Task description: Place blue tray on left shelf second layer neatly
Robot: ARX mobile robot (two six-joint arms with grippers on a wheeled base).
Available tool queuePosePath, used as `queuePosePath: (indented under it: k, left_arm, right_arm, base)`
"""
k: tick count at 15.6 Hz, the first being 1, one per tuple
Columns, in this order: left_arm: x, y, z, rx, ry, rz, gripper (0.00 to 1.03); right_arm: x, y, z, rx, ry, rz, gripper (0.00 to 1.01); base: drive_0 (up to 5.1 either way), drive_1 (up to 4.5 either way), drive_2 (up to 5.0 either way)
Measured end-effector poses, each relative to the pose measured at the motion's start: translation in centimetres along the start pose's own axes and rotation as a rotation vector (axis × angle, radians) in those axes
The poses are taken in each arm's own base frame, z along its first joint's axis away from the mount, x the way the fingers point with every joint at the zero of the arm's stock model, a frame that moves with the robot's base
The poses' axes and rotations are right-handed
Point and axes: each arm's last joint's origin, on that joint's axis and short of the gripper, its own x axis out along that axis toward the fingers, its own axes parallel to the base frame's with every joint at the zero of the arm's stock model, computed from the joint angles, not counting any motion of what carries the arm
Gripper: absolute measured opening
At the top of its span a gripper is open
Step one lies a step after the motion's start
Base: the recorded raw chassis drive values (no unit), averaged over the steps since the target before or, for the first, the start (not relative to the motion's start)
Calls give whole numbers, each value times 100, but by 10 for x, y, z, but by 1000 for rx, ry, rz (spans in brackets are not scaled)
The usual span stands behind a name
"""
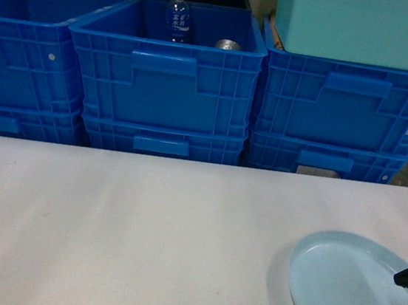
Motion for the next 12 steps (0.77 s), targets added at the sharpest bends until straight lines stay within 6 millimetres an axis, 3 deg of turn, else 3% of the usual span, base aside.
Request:
queuePosePath:
  k: [12]
  left_arm:
    - [0,0,0,0,0,0,98]
  right_arm:
    - [12,-3,-8,67,4,23,98]
  base:
    - [0,0,0]
